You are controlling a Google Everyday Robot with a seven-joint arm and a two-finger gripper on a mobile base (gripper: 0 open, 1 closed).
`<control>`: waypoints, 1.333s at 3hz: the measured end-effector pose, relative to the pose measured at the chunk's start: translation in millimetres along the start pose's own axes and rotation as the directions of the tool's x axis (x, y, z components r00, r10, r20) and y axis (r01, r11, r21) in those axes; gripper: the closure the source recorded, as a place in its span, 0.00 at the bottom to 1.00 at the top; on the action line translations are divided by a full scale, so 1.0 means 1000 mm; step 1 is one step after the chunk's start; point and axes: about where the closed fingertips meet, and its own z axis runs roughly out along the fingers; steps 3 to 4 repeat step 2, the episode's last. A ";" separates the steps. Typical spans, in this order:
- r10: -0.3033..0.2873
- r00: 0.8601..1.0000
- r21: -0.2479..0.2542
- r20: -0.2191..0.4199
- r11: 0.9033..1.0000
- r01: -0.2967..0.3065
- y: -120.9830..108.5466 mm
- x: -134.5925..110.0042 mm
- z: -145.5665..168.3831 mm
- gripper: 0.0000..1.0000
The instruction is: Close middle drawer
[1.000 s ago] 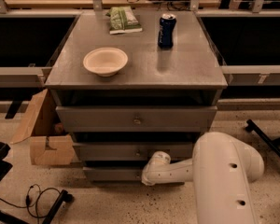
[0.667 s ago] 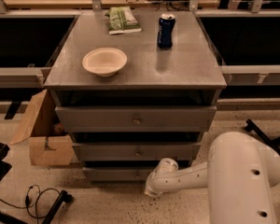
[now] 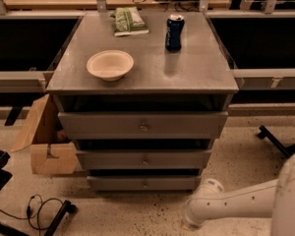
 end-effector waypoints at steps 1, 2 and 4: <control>0.079 0.992 -0.028 -0.100 0.996 -0.083 0.012 0.079 -0.048 1.00; 0.184 0.968 0.015 -0.171 0.983 -0.184 0.005 0.142 -0.107 1.00; 0.184 0.968 0.015 -0.171 0.983 -0.184 0.005 0.142 -0.107 1.00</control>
Offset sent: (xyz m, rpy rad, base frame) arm -0.0421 -0.2448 0.1527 -0.2644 0.0499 -0.3483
